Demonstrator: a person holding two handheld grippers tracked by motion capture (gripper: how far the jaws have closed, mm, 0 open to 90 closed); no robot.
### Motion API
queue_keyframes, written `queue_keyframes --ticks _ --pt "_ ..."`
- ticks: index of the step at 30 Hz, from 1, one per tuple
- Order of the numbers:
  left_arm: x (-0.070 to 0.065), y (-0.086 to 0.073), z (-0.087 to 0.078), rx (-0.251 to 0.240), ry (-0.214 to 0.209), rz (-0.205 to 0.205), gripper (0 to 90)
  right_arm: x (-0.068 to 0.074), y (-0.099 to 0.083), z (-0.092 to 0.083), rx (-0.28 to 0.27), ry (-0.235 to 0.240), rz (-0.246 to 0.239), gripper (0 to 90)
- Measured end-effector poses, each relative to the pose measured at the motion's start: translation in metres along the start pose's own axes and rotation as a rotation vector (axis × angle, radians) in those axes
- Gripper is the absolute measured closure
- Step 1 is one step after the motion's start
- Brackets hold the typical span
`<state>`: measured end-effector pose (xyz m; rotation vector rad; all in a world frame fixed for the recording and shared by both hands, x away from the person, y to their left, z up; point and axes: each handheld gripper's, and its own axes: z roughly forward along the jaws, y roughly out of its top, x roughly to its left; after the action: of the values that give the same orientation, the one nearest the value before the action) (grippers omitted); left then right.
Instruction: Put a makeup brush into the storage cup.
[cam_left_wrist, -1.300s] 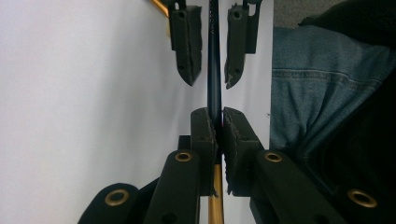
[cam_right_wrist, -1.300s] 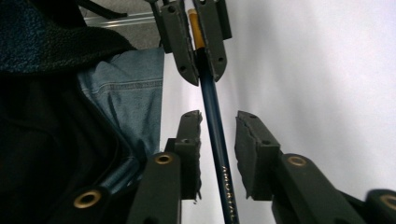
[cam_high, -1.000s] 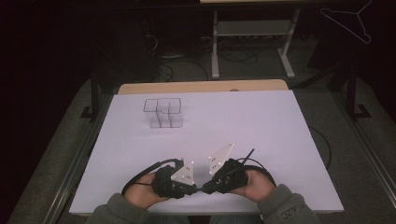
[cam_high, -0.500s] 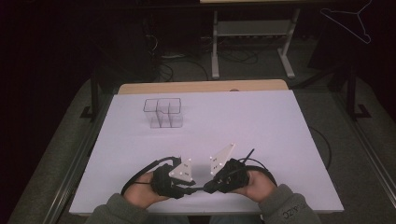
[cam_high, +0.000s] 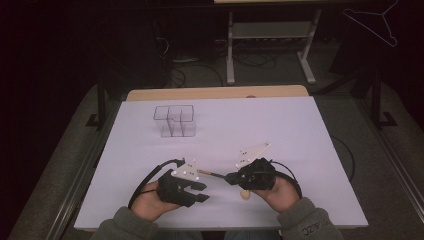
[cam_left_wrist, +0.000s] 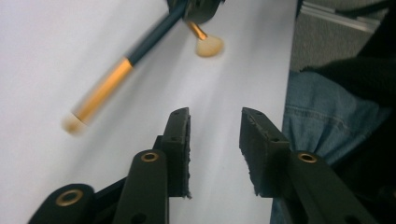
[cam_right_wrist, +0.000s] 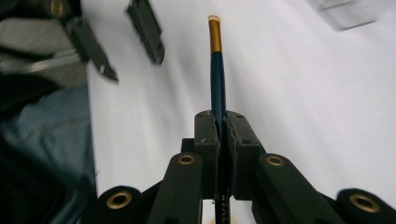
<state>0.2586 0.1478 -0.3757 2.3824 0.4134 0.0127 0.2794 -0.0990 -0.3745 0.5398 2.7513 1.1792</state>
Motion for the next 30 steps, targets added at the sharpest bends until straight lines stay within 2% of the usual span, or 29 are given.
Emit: queue_keyframes --ticks 1,2,4,5,6,8,12,16,19,20,21,25,30 --pt "0.003 -0.001 0.000 -0.014 0.021 -0.038 60.2 0.000 0.001 -0.002 -0.019 -0.010 0.007 83.2" --pt "0.006 -0.002 0.000 -0.029 0.038 -0.060 57.8 0.001 0.002 -0.003 -0.044 -0.033 0.029 83.2" --pt "0.013 -0.005 0.000 -0.072 0.029 -0.152 54.2 0.005 0.004 -0.005 -0.076 -0.048 0.048 83.1" --pt "0.015 -0.006 0.000 -0.089 0.036 -0.170 54.0 0.007 0.005 -0.005 -0.095 -0.043 0.066 83.1" --pt "0.017 -0.006 -0.001 -0.088 0.037 -0.177 53.6 0.009 0.005 -0.003 -0.115 -0.038 0.072 83.1" --pt "0.017 -0.006 -0.003 -0.115 0.037 -0.193 52.4 0.012 0.006 0.000 -0.138 -0.036 0.076 83.1" --pt "0.020 -0.006 -0.007 -0.158 0.019 -0.222 52.8 0.017 0.006 0.012 -0.144 -0.017 0.086 83.1" --pt "0.023 -0.008 -0.009 -0.182 0.022 -0.249 53.6 0.021 0.004 0.022 -0.167 0.013 0.093 83.2" --pt "0.023 -0.009 -0.011 -0.206 0.015 -0.269 54.8 0.021 0.003 0.026 -0.163 0.036 0.114 83.2" --pt "0.023 -0.008 -0.012 -0.211 0.016 -0.250 55.5 0.021 0.003 0.028 -0.160 0.046 0.123 83.2" --pt "0.023 -0.008 -0.012 -0.214 0.013 -0.249 56.3 0.021 0.002 0.031 -0.160 0.051 0.124 83.2" --pt "0.021 -0.007 -0.012 -0.238 -0.013 -0.263 59.3 0.024 0.002 0.036 -0.140 0.065 0.118 83.3" --pt "0.019 -0.006 -0.015 -0.258 -0.028 -0.251 71.3 0.028 0.003 0.040 -0.124 0.072 0.095 83.3"
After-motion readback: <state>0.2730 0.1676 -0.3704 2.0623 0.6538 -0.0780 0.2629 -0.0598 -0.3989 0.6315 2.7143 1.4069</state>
